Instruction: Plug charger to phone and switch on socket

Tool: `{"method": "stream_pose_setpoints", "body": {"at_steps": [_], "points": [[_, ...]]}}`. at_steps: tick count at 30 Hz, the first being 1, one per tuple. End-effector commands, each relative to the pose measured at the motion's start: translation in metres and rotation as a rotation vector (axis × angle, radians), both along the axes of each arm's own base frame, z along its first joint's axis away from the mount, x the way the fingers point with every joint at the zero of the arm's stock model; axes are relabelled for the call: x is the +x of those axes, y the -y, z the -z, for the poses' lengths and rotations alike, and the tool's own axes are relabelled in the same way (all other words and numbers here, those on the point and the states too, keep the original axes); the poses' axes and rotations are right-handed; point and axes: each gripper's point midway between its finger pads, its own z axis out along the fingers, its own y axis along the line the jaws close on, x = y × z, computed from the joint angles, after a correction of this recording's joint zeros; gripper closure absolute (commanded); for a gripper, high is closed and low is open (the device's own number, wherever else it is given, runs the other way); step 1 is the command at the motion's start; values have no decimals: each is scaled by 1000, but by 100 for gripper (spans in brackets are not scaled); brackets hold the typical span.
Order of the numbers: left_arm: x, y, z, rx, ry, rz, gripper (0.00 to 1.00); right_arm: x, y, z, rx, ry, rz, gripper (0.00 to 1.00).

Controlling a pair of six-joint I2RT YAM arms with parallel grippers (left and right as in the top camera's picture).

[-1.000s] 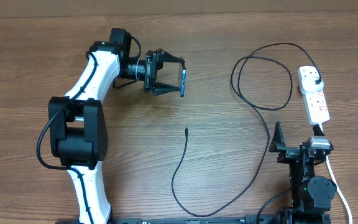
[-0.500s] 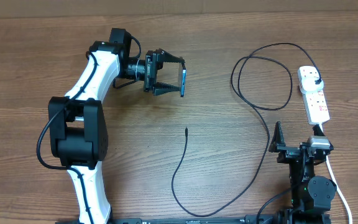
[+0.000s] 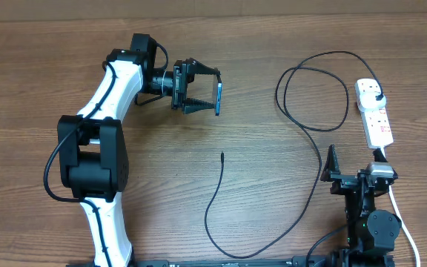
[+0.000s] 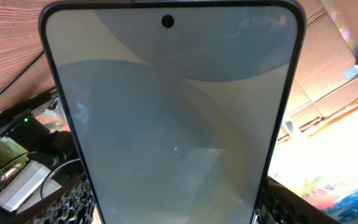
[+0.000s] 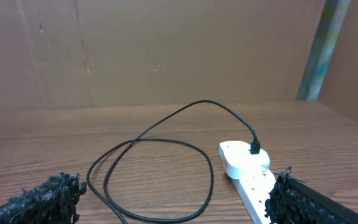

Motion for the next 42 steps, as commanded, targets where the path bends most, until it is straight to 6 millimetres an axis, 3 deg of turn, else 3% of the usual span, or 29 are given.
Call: {"method": "stream_pose_setpoints", "body": {"at_steps": [1, 18, 34, 42], "points": [[4, 0, -15, -69, 14, 6, 96, 0, 0, 3, -1, -2, 1, 0], [3, 1, -13, -58, 16, 7, 95, 0, 0, 3, -1, -2, 1, 0], [10, -3, 23, 149, 121, -10, 96, 0, 0, 3, -1, -2, 1, 0], [15, -5, 30, 177, 252, 1, 96, 0, 0, 3, -1, -2, 1, 0]]}}
